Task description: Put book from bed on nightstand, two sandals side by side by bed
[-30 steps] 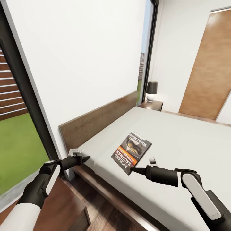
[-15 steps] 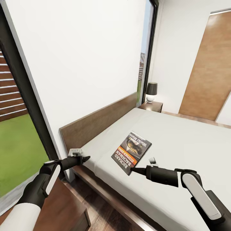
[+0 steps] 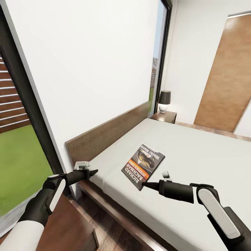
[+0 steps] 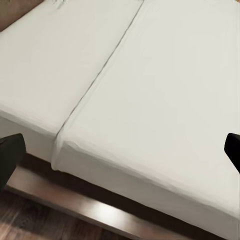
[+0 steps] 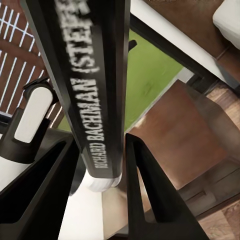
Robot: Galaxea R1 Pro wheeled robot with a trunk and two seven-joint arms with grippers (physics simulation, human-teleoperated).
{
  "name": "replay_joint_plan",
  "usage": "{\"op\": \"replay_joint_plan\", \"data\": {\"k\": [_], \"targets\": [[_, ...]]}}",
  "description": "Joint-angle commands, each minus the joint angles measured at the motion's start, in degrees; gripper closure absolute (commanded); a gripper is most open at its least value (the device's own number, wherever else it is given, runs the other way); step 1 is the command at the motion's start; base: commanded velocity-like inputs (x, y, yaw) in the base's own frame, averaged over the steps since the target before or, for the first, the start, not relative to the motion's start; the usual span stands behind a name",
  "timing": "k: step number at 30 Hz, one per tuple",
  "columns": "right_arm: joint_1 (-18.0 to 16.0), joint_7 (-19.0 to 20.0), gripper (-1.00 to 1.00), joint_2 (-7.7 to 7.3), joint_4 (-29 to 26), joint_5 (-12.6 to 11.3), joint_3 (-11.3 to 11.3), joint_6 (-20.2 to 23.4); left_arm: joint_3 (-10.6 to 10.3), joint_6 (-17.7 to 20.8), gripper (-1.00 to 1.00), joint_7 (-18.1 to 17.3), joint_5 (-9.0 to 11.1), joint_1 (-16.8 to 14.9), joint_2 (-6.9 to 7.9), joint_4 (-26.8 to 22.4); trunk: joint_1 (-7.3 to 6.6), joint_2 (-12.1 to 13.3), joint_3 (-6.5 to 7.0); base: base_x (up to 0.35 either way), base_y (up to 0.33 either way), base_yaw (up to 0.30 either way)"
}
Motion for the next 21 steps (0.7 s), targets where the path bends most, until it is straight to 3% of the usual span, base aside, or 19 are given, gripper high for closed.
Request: {"op": "replay_joint_plan", "data": {"k": [1,10,21], "targets": [[-0.05,0.61,1.0,-0.03,0.06,0.56,0.01,0.06,0.12,0.51,-1.0,-0.08,0.41,-0.03,0.0,-0.04,-0.23,0.39,0.13,0.0,0.0,0.0],[-0.05,0.5,1.0,-0.08,0.22,1.14,-0.2,0.03,0.38,3.19,-1.0,-0.23,0.56,0.78,0.06,0.29,-2.21,4.0,1.74,0.0,0.0,0.0],[-0.05,0.48,1.0,-0.12,0.2,6.63,-0.46,0.22,0.4,6.92,-1.0,-0.39,0.36,3.84,0.46,0.63,-4.62,8.41,3.72,0.0,0.0,0.0]]}}
